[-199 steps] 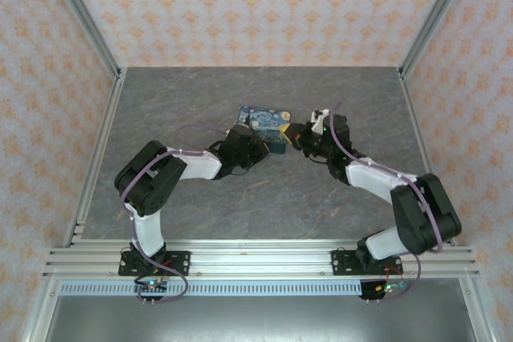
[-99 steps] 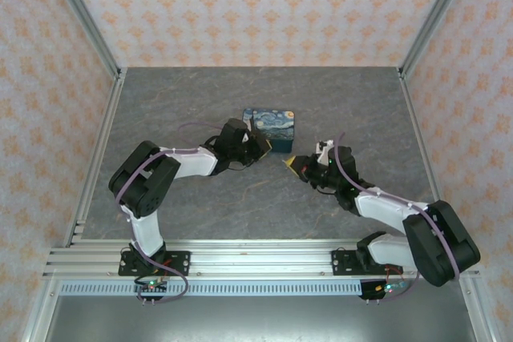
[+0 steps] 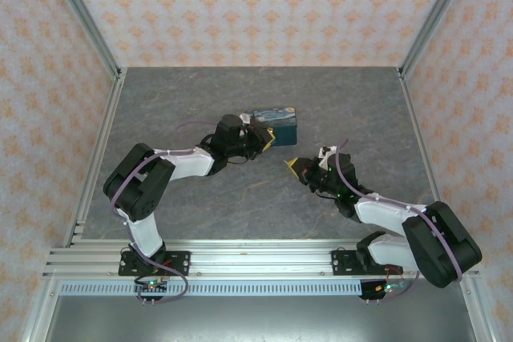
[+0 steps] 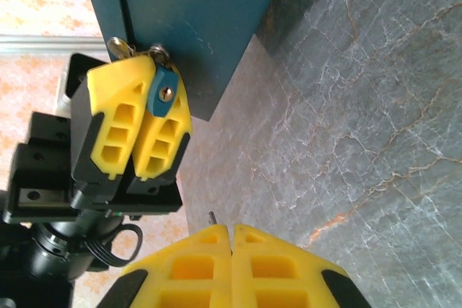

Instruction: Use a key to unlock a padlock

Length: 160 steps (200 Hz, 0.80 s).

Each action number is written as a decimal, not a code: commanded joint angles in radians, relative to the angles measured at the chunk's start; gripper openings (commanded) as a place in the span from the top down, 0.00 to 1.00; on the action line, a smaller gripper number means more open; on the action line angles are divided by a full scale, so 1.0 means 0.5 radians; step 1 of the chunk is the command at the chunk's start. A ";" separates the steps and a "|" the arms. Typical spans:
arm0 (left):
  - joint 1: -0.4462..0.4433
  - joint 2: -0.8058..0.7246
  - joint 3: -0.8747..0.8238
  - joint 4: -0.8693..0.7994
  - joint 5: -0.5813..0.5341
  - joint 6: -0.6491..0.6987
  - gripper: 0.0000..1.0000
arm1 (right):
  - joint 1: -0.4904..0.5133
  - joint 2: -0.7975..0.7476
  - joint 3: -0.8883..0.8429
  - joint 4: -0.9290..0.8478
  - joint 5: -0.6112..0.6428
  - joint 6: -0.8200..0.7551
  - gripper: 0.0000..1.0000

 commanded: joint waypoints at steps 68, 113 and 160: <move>-0.028 -0.022 -0.081 0.273 -0.020 -0.193 1.00 | 0.031 0.127 0.112 0.257 0.169 0.241 1.00; -0.050 -0.002 -0.066 0.273 -0.036 -0.209 1.00 | 0.038 0.221 0.173 0.278 0.185 0.256 1.00; -0.069 0.003 -0.057 0.267 -0.049 -0.212 1.00 | 0.045 0.348 0.222 0.352 0.177 0.281 1.00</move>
